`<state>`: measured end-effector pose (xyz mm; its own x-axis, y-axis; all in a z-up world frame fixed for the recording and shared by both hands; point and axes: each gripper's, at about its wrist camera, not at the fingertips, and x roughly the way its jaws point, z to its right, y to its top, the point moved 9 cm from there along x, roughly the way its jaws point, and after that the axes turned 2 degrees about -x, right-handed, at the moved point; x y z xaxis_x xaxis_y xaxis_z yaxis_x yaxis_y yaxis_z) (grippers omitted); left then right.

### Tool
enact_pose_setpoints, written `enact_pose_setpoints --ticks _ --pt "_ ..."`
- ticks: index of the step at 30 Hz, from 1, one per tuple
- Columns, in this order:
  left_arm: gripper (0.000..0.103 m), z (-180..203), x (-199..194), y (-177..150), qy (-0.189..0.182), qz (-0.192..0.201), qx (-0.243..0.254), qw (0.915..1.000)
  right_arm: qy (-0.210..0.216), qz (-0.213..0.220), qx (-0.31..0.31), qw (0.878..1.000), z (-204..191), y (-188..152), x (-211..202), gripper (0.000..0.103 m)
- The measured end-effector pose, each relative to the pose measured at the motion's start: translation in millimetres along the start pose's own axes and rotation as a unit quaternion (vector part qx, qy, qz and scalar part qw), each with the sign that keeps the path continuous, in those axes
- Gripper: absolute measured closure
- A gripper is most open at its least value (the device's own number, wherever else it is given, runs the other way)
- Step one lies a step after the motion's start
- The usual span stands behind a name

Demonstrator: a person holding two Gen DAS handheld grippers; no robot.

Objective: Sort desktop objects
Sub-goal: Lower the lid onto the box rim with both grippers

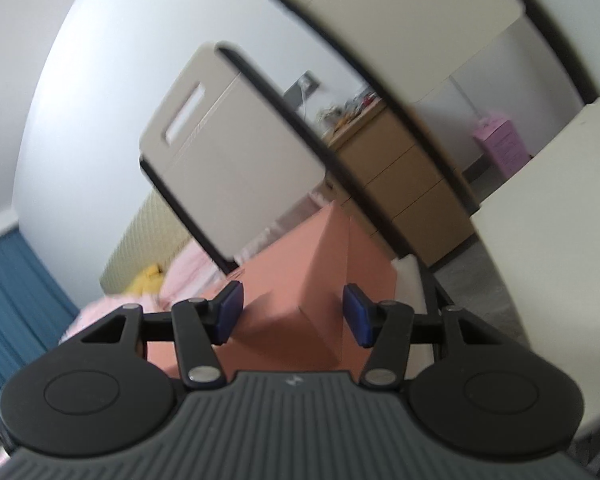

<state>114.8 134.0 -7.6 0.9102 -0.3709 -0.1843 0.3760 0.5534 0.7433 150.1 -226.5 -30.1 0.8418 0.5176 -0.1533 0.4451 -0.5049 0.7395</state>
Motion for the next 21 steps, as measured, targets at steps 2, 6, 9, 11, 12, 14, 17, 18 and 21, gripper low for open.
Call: enact_pose_setpoints --ticks 2,6,9,11,12,14,17,18,21 --pt "0.036 -6.5 4.9 -3.4 0.013 -0.002 0.015 0.9998 -0.007 -0.013 -0.034 0.999 -3.7 -10.2 10.3 0.065" --pt "0.036 -21.7 6.4 -2.9 0.018 0.000 -0.011 0.9998 -0.006 -0.009 -0.044 0.999 -2.7 -21.4 14.8 0.065" --pt "0.033 -30.8 2.8 -4.9 0.023 0.000 -0.025 0.9994 0.000 0.000 -0.042 0.999 -3.5 -25.0 12.1 0.065" --pt "0.033 -30.4 -0.9 -5.5 0.027 0.004 -0.026 0.9993 0.001 0.004 -0.045 0.999 -5.5 -25.6 11.5 0.065" --pt "0.033 -29.2 -2.4 -5.9 0.031 0.007 -0.022 0.9992 0.001 0.006 -0.047 0.999 -6.4 -25.9 11.2 0.065" --pt "0.032 -24.3 -6.1 -6.9 0.039 0.013 -0.016 0.9990 0.002 0.009 -0.050 0.999 -8.2 -26.4 10.6 0.063" --pt "0.029 -23.1 -7.7 -8.5 0.054 0.011 -0.013 0.9984 0.003 0.008 -0.049 0.999 -7.8 -26.3 11.1 0.063" --pt "0.026 -23.0 -8.5 -8.5 0.059 0.008 -0.008 0.9982 0.004 0.007 -0.047 0.999 -7.4 -26.5 11.4 0.063" --pt "0.020 -22.5 -8.9 -9.9 0.069 0.004 0.016 0.9975 0.004 0.005 -0.048 0.999 -6.8 -28.1 11.3 0.063"
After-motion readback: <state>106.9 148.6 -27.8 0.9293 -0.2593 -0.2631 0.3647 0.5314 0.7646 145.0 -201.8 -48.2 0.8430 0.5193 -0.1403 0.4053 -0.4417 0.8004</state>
